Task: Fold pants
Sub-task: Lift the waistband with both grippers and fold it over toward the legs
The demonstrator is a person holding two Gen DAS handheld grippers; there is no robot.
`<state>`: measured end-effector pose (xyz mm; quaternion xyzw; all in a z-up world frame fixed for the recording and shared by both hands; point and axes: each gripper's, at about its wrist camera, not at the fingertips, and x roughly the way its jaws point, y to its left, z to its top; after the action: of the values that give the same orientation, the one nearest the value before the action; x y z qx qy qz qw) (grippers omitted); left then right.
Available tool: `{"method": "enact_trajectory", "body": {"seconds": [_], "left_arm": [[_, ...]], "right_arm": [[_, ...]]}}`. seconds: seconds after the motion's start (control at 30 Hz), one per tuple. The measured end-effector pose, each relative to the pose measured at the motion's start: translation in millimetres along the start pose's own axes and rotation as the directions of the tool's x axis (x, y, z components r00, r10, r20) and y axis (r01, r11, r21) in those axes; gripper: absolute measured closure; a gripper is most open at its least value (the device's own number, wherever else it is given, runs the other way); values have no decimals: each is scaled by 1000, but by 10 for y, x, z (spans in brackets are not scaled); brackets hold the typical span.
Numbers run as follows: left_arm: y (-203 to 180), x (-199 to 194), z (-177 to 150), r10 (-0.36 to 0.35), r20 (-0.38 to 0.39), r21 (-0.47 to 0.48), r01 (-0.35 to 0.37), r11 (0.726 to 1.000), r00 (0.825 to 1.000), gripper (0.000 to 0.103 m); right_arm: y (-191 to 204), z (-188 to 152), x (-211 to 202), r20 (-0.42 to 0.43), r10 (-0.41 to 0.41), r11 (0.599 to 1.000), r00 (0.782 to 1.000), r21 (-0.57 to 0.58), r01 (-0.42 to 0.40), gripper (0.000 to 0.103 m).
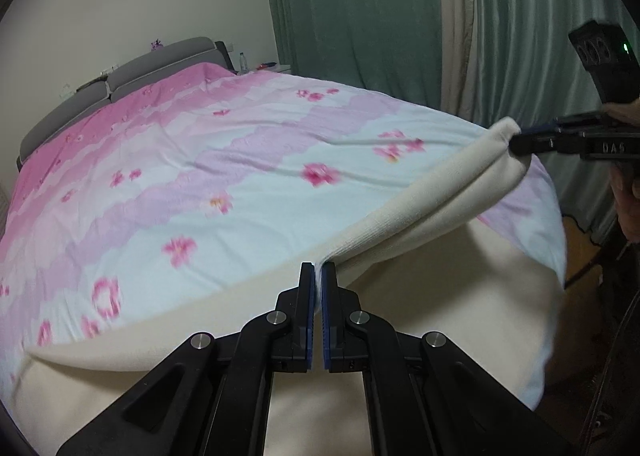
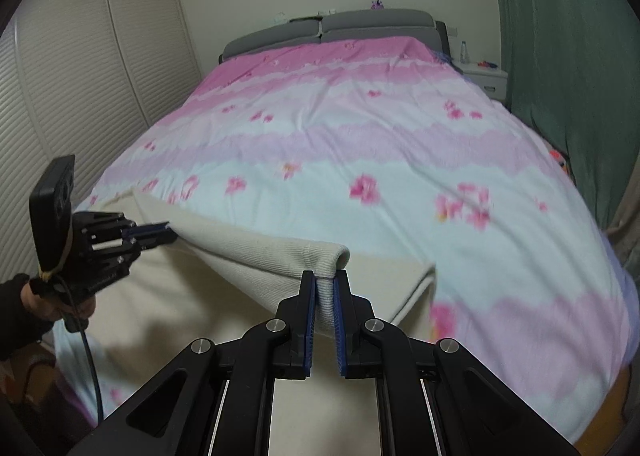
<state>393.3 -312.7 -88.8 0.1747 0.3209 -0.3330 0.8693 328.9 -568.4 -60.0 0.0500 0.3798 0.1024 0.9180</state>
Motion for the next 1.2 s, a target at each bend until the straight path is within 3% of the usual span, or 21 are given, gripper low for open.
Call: {"method": "enact_trajectory", "body": {"seconds": [0.27, 0.43, 0.8, 1.03, 1.1, 1.17, 1.2], "left_arm": [[-375, -235, -684, -15, -42, -29, 14, 999, 999, 98], [-529, -230, -1035, -26, -85, -63, 21, 998, 996, 98], [-754, -140, -1410, 1, -110, -81, -10, 997, 994, 97], [-793, -82, -1594, 36, -103, -76, -44, 996, 994, 95], [-807, -112, -1579, 48, -91, -70, -55, 996, 995, 94], [-830, -158, -1554, 64, -81, -64, -69, 996, 995, 88], [-824, -181, -1554, 65, -80, -66, -70, 995, 995, 80]], "right_arm": [[189, -899, -149, -62, 10, 999, 998, 35, -8, 94], [250, -1264, -110, -97, 4, 999, 995, 36, -1, 94], [316, -1844, 33, -143, -29, 997, 989, 64, 39, 94], [555, -2020, 91, -104, -143, 990, 984, -4, 143, 93], [593, -2022, 56, -77, -172, 985, 982, 16, 174, 88], [614, -2028, 14, -58, -200, 979, 978, 33, 202, 63], [645, -2030, -44, -35, -220, 974, 975, 46, 222, 58]]}}
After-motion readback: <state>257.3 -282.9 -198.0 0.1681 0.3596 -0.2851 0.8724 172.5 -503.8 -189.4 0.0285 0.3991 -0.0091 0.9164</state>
